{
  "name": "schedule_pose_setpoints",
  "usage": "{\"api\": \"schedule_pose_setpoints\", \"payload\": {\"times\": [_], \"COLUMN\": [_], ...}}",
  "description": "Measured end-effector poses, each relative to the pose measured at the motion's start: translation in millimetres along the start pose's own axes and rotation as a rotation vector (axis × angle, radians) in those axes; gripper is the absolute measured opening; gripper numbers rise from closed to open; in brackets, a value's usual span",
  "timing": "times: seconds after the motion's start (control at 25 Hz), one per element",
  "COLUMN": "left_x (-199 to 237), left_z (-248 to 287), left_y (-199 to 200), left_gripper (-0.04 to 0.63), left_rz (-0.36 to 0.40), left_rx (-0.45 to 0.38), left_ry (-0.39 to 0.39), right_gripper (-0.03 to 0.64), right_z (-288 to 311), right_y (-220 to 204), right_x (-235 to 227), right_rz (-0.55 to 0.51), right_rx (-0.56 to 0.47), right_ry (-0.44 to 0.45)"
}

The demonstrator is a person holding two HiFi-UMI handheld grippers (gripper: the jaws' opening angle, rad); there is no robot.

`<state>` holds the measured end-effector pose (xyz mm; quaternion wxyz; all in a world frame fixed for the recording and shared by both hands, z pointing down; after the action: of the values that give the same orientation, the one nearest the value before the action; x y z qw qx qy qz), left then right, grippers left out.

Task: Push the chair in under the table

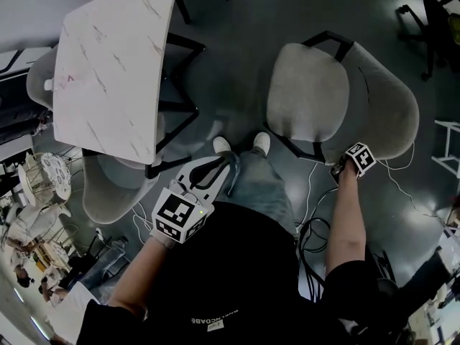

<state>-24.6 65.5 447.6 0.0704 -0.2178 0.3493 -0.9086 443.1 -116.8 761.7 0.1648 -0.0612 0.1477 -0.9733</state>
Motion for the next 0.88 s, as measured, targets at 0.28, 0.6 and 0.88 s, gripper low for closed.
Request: {"api": "schedule_pose_setpoints", "payload": {"times": [0.28, 0.6, 0.88], "left_x": [5.4, 15.1, 32.1], "left_z": [-9.9, -31.7, -47.0], "left_y": [-8.5, -24.5, -34.7], "left_gripper": [0.052, 0.052, 0.052], "left_rz": [-0.045, -0.089, -0.104], "left_rx": [-0.018, -0.046, -0.073], "left_ry": [0.028, 0.071, 0.125], "right_gripper": [0.127, 0.132, 0.138], "right_z": [-10.5, -21.1, -35.8], "right_y": [-12.1, -28.8, -56.2], "right_x": [47.8, 94.8, 144.9], "right_rz": [-0.173, -0.253, -0.261], "right_rx": [-0.026, -0.038, -0.041], "right_ry": [0.001, 0.019, 0.047]}}
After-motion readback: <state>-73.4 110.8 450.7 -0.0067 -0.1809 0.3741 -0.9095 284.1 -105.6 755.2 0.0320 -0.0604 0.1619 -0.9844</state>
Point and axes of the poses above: the fingertips, and each gripper's own axes: z forward along the fingers, x to its left, y out of its top, the point moved 9 cm from there along -z, backward along the fingers, and after that the axes turned 3 degrees about -y, right-handed, at the moved point
